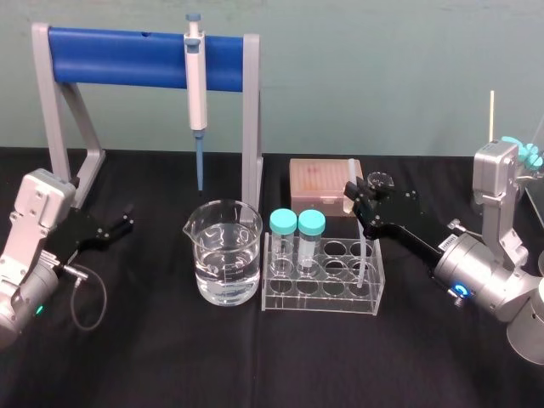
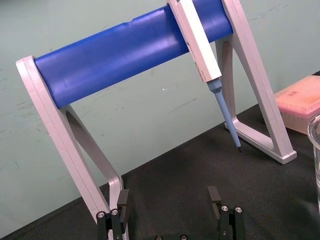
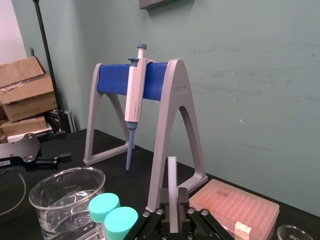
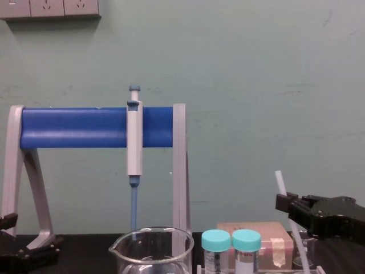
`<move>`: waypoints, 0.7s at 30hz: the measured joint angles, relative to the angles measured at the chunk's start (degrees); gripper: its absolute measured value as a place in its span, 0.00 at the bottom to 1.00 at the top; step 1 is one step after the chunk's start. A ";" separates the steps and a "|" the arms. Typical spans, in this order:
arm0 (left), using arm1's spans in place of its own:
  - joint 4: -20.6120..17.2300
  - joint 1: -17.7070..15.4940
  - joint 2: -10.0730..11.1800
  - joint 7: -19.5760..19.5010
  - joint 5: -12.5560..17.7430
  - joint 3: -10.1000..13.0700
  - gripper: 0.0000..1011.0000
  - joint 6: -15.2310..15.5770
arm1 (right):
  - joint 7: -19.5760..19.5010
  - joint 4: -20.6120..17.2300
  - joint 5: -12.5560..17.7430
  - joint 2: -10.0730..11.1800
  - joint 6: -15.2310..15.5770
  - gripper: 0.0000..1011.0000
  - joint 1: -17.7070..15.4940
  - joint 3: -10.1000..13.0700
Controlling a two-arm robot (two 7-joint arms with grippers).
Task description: Pick up the stirring rod with one hand, then place it down.
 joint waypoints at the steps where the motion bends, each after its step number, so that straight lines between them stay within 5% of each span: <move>1: 0.00 0.00 0.00 0.00 0.00 0.00 0.99 0.00 | 0.00 0.00 0.00 0.00 0.00 0.12 0.00 0.00; 21: 0.00 0.00 0.00 0.00 0.00 0.00 0.99 0.00 | 0.14 -0.03 0.17 0.00 -0.08 0.73 0.00 0.07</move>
